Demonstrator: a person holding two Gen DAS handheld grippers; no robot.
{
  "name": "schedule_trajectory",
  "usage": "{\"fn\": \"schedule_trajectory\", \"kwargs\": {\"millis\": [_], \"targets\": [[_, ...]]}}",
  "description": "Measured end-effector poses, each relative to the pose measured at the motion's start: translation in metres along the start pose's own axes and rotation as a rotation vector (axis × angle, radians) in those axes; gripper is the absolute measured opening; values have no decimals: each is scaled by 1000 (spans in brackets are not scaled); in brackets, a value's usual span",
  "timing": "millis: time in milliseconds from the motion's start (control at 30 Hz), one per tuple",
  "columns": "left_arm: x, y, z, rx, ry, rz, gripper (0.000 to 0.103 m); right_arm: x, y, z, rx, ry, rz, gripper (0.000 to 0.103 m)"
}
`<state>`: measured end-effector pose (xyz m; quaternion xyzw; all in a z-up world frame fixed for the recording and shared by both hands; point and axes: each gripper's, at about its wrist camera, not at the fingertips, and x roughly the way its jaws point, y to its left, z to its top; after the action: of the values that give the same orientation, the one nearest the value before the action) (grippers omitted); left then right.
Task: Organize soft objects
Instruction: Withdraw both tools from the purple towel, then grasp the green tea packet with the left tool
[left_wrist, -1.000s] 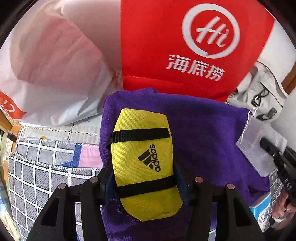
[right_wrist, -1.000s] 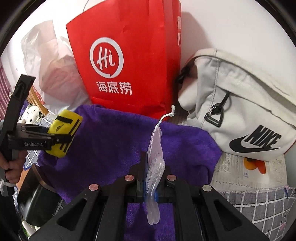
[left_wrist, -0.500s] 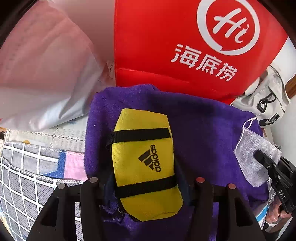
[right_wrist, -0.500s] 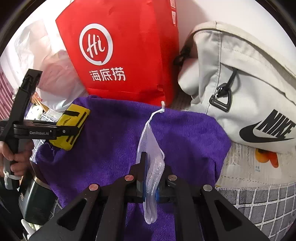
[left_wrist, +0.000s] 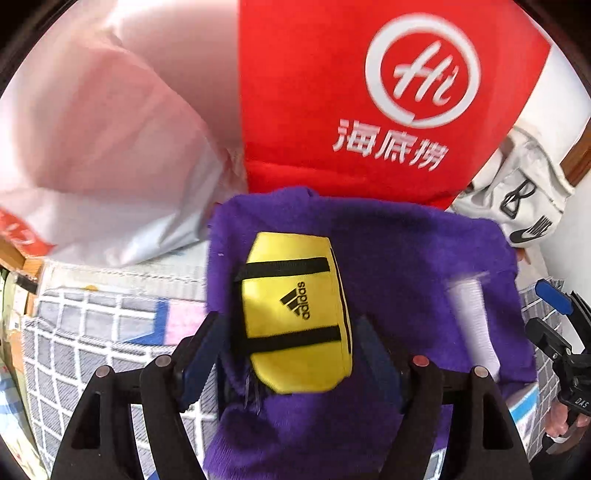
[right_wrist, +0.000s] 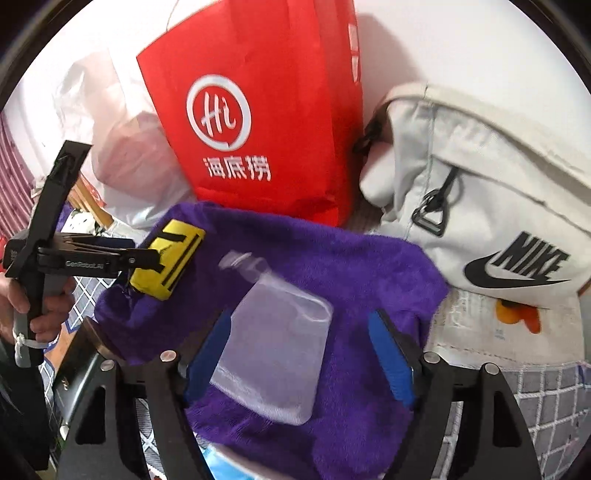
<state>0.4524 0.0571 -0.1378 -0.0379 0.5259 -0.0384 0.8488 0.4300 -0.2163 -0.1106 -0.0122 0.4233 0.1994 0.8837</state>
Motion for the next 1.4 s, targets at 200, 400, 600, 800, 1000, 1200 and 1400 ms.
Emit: {"fn": "schedule_trajectory", "kwargs": {"millis": [200,400,600,800,1000,1200,1400], "targets": [[-58,7,-26,-13,-102,-22,73,-35,14,-9,34,-25,-4,77],[-103,4,-64,12,-117,4,73,-85,48,-30,-3,-80,-80,78],[-137,2,-110,26,-148,1,73,-112,79,-61,-29,-20,-125,82],[-145,6,-166,32,-132,-28,73,-129,95,-103,7,28,-150,87],[-129,3,-222,51,-63,-51,73,-150,107,-147,0,-4,-143,87],[-102,-15,-263,102,14,-67,73,-156,108,-187,39,-4,-73,87],[-81,-15,-281,87,2,-1,69,-155,117,-203,3,2,-43,87]]}}
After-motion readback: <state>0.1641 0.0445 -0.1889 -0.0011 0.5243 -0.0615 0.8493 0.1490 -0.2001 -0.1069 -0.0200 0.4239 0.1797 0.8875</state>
